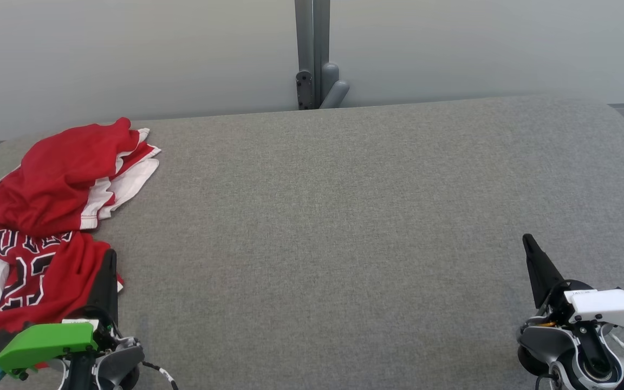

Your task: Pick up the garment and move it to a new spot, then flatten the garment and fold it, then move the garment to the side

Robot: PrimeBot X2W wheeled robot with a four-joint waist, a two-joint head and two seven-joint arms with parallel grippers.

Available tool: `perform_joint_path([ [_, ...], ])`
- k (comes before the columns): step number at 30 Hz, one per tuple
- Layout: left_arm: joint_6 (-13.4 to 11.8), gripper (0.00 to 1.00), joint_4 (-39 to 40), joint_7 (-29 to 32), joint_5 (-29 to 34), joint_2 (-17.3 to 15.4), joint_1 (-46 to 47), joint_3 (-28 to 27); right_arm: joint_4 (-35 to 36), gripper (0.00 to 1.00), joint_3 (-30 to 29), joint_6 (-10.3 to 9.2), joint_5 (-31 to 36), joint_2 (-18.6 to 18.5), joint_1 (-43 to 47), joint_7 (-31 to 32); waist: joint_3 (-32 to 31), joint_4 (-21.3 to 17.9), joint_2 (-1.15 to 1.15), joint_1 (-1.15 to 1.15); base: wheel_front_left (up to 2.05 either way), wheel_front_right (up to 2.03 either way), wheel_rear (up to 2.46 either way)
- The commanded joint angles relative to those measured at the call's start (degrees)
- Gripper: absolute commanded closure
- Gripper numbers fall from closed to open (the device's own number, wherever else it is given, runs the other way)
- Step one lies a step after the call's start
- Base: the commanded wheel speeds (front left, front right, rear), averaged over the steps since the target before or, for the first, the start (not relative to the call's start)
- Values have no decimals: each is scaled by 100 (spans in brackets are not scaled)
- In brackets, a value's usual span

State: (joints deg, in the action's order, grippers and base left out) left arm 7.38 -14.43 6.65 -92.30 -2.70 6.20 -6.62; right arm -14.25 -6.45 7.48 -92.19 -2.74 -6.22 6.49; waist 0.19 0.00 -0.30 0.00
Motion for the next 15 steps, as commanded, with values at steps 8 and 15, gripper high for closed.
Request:
perform_joint_path([
  [8,23,100,24,15,-14,-37,77,-8,-4,100,8,2,-42,-29,-58,4,0,0,30,0,0,0,0],
  [15,-2,0,-162,-46,11,29,-163,45,-140,0,20,-1,2,47,164,-41,0,1,0,0,0,0,0],
])
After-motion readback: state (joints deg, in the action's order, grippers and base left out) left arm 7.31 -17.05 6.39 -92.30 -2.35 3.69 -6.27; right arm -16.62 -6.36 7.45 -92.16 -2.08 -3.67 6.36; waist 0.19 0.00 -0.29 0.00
